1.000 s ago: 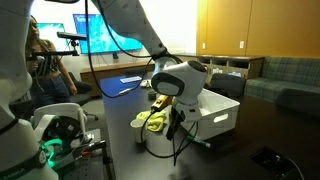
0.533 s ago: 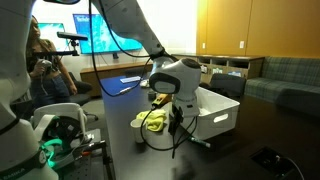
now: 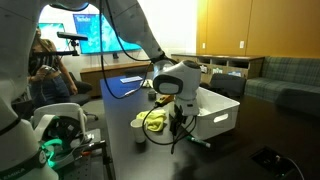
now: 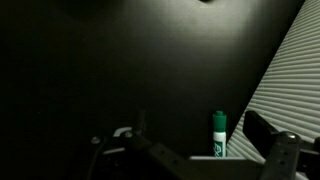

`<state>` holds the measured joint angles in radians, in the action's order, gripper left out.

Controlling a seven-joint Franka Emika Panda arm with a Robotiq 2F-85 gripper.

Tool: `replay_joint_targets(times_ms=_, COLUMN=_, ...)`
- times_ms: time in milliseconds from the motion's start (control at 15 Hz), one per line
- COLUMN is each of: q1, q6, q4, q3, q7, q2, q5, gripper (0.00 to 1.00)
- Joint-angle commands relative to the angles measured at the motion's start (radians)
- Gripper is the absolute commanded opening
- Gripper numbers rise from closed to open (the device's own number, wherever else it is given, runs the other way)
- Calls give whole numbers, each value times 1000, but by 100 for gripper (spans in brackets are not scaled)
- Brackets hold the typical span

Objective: Put the towels into the basket and the marker and tape into the mug

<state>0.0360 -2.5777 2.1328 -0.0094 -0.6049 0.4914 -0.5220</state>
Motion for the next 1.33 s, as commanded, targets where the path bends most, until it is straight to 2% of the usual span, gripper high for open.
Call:
replay_joint_targets(times_ms=0, q1=14, q6=38, q4=-84, q3=-23, q7=-80, q2=67, q5=46, gripper=100)
replay_joint_targets(times_ms=667, q1=0, q6=121, q4=-230, q3=-47, q7=-153, q2=170, q5=75, gripper=100)
replay_joint_targets(times_ms=1267, q1=-6, q6=212, q4=-359, q3=-43, q7=-156, q2=229, q5=104, gripper=100)
